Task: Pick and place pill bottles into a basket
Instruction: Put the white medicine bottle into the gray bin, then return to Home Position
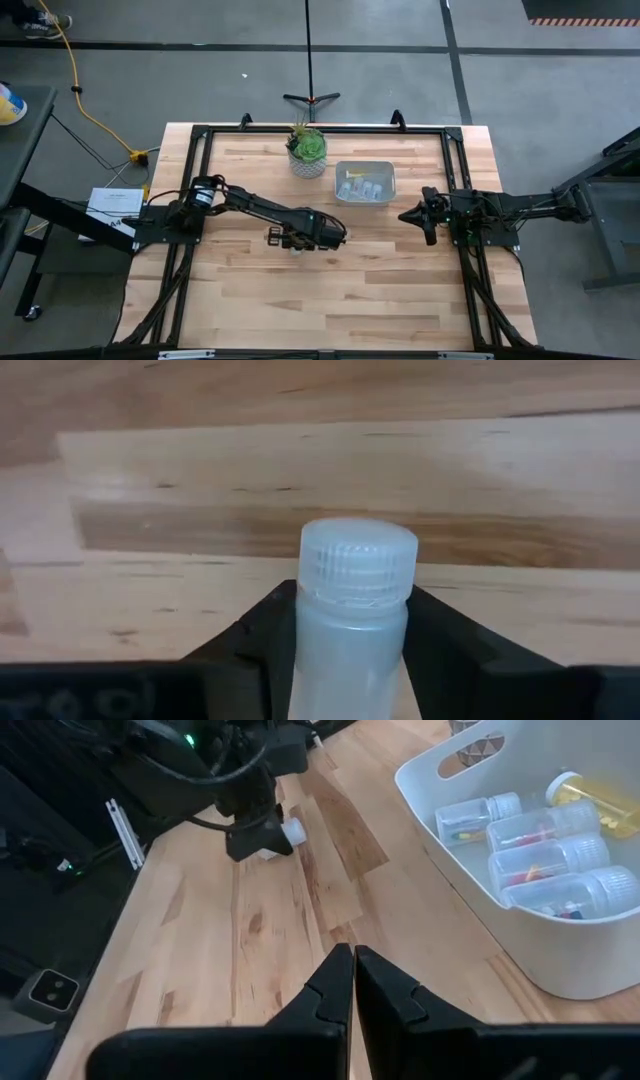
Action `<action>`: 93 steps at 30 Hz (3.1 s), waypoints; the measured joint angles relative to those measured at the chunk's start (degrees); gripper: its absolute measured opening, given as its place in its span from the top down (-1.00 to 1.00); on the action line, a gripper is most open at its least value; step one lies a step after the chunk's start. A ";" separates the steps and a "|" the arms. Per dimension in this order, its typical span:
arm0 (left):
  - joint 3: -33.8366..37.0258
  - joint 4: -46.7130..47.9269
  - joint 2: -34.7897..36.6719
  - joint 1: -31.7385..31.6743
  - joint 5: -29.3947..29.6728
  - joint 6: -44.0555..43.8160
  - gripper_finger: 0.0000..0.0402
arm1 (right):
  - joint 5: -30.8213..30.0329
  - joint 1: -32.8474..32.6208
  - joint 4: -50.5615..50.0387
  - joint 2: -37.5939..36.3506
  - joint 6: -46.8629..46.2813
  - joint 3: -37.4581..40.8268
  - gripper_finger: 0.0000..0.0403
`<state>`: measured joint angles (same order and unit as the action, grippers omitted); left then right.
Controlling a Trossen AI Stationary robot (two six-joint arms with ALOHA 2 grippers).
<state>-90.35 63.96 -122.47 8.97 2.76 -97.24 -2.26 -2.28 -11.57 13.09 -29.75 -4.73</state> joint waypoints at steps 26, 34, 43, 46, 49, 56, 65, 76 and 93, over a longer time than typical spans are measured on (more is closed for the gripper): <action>-26.79 -31.33 -0.20 -17.36 6.39 73.73 -0.06 | -2.21 0.02 -0.46 0.06 0.40 -0.09 0.97; -26.78 -33.66 -4.04 -22.00 -7.24 84.02 0.10 | -2.29 0.00 -0.49 0.11 0.23 -0.09 0.97; -26.80 -40.88 -8.59 -23.61 -11.67 87.09 -0.08 | -4.35 0.02 -0.44 0.87 0.23 -0.09 0.97; -26.75 -41.73 -10.41 -23.61 -12.18 87.04 0.00 | -4.99 0.02 -0.42 1.08 0.23 -0.09 0.97; -26.62 -40.96 -11.46 -23.61 -11.11 86.61 0.12 | -6.10 0.02 -0.36 1.59 0.23 -0.09 0.97; -26.67 -40.44 -11.31 -23.61 -11.36 86.48 0.30 | -6.92 0.00 -0.27 1.69 0.21 -0.09 0.97; -40.52 -34.61 -10.65 -22.68 -25.94 89.05 0.37 | -7.26 0.01 -0.25 1.94 0.23 -0.09 0.97; -41.59 -31.71 2.47 -18.87 -22.53 98.68 0.88 | -6.41 0.02 -0.29 2.60 1.68 -0.07 0.97; -11.91 -60.50 8.49 -14.70 -15.66 88.53 0.84 | -6.15 0.02 -0.27 3.10 1.72 -0.07 0.97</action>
<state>-102.25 3.46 -113.98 -5.73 -12.89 -8.70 -8.41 -2.26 -11.84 16.19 -28.02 -4.80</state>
